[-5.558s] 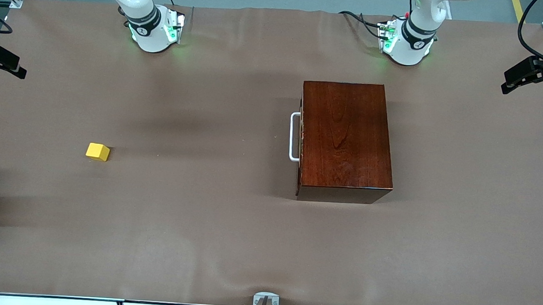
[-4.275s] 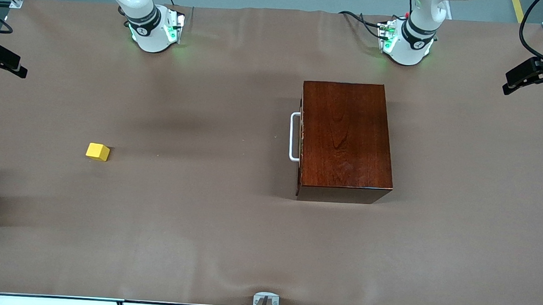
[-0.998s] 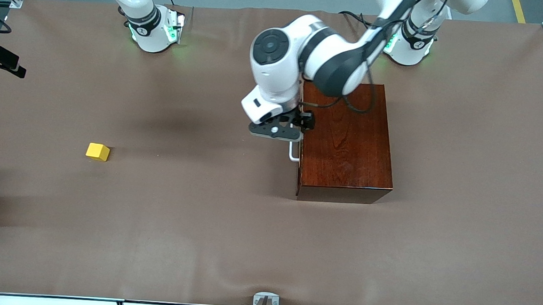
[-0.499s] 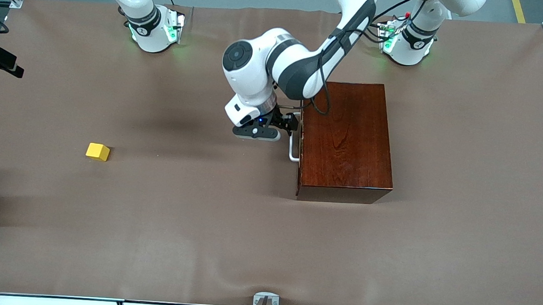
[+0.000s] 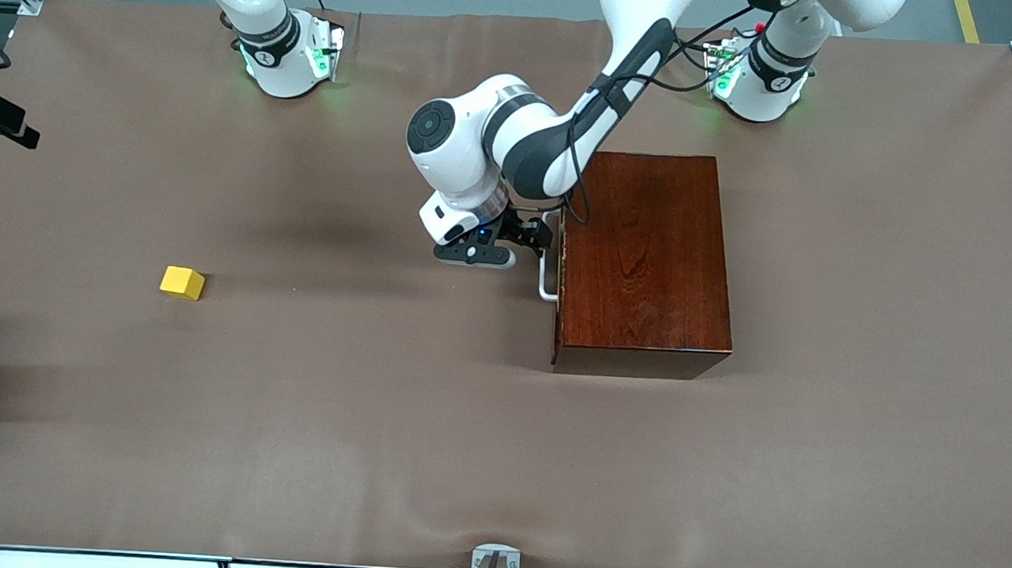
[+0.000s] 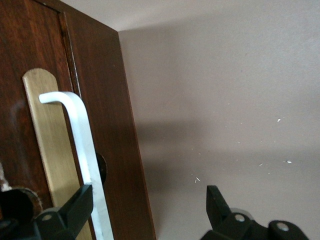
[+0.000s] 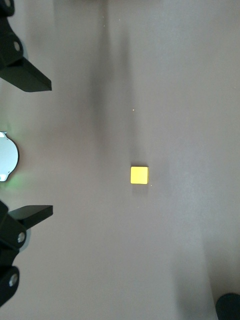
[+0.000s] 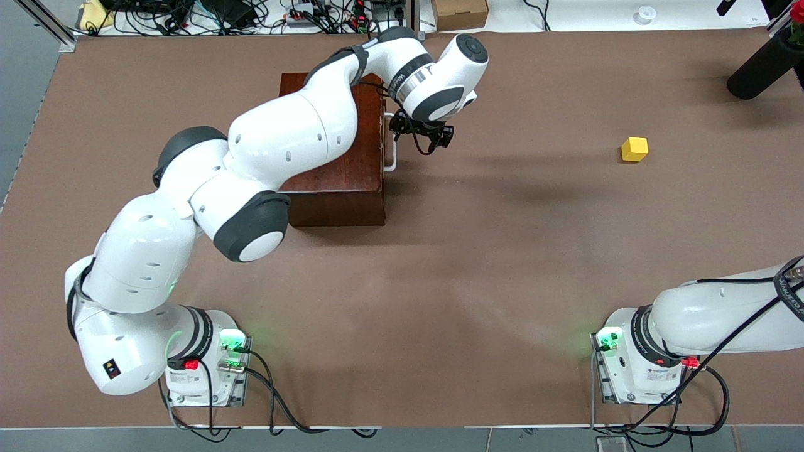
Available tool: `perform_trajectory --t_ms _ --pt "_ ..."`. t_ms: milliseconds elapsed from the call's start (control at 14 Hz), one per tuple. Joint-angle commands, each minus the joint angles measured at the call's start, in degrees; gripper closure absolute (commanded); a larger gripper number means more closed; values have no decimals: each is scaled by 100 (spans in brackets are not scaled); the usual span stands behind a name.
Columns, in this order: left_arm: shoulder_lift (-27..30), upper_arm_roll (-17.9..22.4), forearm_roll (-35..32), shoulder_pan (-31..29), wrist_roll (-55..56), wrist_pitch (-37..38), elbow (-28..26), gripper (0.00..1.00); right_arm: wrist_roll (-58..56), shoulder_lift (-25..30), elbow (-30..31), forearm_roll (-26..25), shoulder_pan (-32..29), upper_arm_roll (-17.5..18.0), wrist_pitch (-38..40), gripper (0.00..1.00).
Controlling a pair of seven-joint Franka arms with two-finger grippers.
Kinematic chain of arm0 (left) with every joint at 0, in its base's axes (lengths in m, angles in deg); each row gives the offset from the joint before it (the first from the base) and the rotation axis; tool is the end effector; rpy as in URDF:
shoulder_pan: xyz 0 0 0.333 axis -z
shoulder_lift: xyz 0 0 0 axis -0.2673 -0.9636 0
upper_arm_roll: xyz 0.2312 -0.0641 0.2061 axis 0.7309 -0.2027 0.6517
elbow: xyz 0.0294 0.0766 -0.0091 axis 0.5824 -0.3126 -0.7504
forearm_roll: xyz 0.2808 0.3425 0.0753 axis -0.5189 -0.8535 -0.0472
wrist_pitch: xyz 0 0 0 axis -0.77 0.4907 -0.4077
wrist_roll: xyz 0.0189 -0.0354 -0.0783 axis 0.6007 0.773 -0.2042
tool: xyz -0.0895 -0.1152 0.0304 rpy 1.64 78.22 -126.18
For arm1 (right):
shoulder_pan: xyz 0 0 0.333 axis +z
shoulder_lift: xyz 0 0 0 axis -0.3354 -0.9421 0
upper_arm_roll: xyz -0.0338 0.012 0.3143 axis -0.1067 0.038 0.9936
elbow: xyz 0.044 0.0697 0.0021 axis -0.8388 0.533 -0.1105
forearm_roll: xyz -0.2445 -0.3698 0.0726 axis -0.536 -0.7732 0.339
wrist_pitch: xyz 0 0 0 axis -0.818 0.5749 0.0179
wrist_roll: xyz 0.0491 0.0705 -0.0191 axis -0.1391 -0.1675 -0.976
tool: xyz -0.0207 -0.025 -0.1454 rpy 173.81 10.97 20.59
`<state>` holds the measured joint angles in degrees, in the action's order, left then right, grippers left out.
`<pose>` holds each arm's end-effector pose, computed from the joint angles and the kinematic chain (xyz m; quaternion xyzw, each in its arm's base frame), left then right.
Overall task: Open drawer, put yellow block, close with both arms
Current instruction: 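Pull the drawer handle outward with the left gripper while the right gripper approaches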
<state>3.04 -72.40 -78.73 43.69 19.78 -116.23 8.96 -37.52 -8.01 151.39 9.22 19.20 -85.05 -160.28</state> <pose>0.4894 -0.6025 0.2333 -0.9843 0.0836 -0.0053 0.1556 0.5864 -0.0796 0.6151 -0.9975 0.0374 0.0571 0.0162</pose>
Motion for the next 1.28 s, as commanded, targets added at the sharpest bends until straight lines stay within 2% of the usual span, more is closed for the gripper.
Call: perform_trajectory --t_ms 0,214,570,713,1211 --pt "-187 87 -231 66 121 155 151 0 79 -262 -244 -15 -153 33 22 0" --pt "-179 96 -267 57 515 269 159 0 79 -534 -350 -33 -267 33 -74 0" --pt "-161 201 -240 57 727 270 177 0 53 -561 -359 -33 -330 33 -197 0" --pt "-223 184 -232 57 832 252 177 0 9 -587 -350 186 -347 33 -233 0" --pt "-390 175 -214 48 1166 -362 186 0 -9 -833 -324 196 -294 51 -259 0"
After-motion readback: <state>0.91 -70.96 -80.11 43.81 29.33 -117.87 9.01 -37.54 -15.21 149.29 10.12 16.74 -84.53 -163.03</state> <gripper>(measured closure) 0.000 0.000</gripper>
